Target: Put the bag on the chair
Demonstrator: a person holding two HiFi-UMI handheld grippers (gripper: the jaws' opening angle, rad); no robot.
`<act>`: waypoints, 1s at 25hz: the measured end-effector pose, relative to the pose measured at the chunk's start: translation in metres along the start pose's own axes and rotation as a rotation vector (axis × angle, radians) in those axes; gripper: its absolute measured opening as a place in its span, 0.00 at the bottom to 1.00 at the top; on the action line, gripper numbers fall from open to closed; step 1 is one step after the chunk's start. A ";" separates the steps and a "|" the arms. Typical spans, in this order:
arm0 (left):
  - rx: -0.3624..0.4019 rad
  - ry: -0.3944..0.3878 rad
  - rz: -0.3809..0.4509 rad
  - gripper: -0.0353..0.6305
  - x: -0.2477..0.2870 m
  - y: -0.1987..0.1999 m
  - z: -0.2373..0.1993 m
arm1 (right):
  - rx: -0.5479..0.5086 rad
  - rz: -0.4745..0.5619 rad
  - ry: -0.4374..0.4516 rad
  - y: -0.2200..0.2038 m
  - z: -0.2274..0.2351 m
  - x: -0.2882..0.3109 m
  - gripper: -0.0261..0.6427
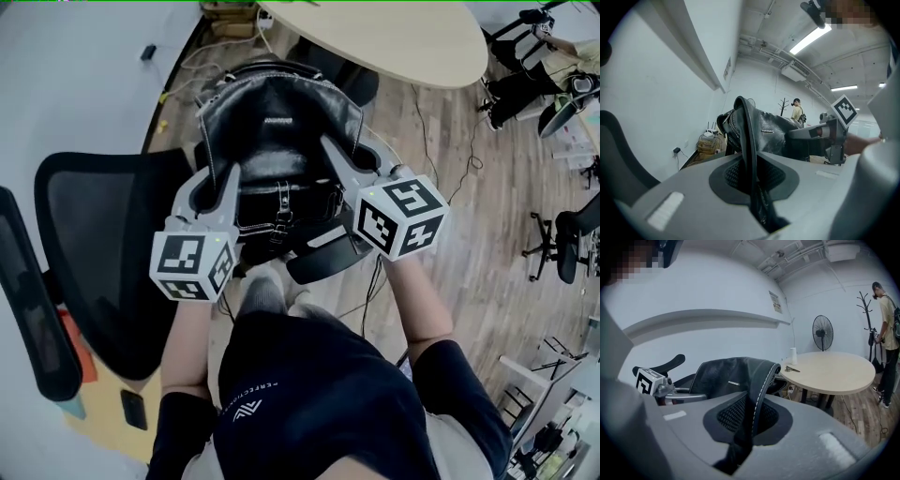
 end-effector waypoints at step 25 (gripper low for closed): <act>-0.010 -0.008 -0.153 0.17 0.118 -0.125 -0.100 | 0.088 -0.123 -0.098 -0.115 0.063 0.138 0.08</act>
Point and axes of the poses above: the fingertips, and each gripper's own axes: x forward along the fingers, z to its right, y out of its top, the point moved 6 cm from there along -x, backward along the fingers, and after that the axes turned 2 degrees about y, right-handed, at the moved point
